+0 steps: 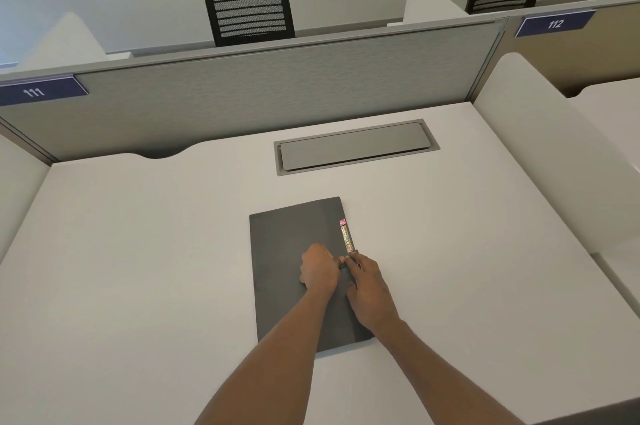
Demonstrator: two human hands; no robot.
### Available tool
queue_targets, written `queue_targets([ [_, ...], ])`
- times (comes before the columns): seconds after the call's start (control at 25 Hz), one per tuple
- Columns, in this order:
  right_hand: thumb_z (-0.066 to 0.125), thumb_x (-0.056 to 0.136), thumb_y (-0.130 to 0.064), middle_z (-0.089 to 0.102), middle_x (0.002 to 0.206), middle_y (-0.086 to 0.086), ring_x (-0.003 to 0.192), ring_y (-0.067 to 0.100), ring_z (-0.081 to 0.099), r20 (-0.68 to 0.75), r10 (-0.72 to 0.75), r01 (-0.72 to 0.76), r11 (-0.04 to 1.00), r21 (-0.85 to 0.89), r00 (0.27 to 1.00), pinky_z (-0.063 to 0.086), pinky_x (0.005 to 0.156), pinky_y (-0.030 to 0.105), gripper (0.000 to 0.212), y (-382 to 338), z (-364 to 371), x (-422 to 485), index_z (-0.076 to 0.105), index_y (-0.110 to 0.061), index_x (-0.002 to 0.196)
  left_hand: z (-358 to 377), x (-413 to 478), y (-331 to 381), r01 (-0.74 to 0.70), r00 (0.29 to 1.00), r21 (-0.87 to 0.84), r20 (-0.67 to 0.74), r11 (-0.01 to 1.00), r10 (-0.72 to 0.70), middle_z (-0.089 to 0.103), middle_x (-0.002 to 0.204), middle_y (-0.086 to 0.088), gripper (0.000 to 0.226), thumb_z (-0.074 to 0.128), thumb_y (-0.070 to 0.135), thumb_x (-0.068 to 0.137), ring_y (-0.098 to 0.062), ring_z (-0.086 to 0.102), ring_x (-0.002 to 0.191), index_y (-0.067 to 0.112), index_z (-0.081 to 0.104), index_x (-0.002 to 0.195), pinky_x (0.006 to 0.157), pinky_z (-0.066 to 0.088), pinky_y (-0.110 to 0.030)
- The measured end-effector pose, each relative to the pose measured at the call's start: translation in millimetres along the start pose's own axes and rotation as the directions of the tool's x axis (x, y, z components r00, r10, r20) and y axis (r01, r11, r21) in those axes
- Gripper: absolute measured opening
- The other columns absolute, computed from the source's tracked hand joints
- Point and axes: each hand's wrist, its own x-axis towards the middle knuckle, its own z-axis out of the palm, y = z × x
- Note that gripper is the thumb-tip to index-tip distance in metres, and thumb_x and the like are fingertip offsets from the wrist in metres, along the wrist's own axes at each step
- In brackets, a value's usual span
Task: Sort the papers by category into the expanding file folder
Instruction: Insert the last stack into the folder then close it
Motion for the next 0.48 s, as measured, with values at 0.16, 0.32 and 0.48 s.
queue_targets([
  [0.16, 0.052, 0.098, -0.011, 0.039, 0.156, -0.004, 0.145, 0.013, 0.034, 0.001, 0.0, 0.0, 0.999, -0.047, 1.0, 0.034, 0.119, 0.027, 0.054, -5, -4, 1, 0.045, -0.017, 0.151, -1, -2, -5, -0.087, 0.996, 0.006, 0.007, 0.996, 0.087, 0.072, 0.09, -0.012, 0.032, 0.081, 0.031, 0.09, -0.031, 0.069, 0.084, 0.011, 0.058, 0.08, 0.081, 0.06, -0.044],
  [0.32, 0.054, 0.095, -0.016, 0.05, 0.137, -0.001, 0.124, 0.019, 0.051, -0.027, -0.029, 0.025, 0.99, -0.138, 0.999, 0.052, 0.095, 0.032, 0.033, -13, -19, 12, 0.06, -0.015, 0.127, -7, -12, -14, -0.162, 0.987, 0.043, 0.006, 0.986, 0.161, 0.069, 0.096, -0.012, 0.019, 0.056, 0.012, 0.101, -0.027, 0.059, 0.081, 0.01, 0.056, 0.083, 0.078, 0.054, -0.039],
  [0.48, 0.058, 0.096, -0.036, 0.05, 0.132, 0.004, 0.12, 0.025, 0.051, -0.066, -0.004, -0.012, 0.973, -0.231, 0.998, 0.053, 0.09, 0.037, 0.04, -28, -26, 23, 0.056, -0.015, 0.13, -24, -29, -42, -0.26, 0.947, 0.145, -0.154, 0.955, 0.281, 0.061, 0.112, -0.005, 0.011, 0.052, 0.016, 0.102, -0.029, 0.061, 0.102, 0.012, 0.062, 0.101, 0.093, 0.052, -0.045],
])
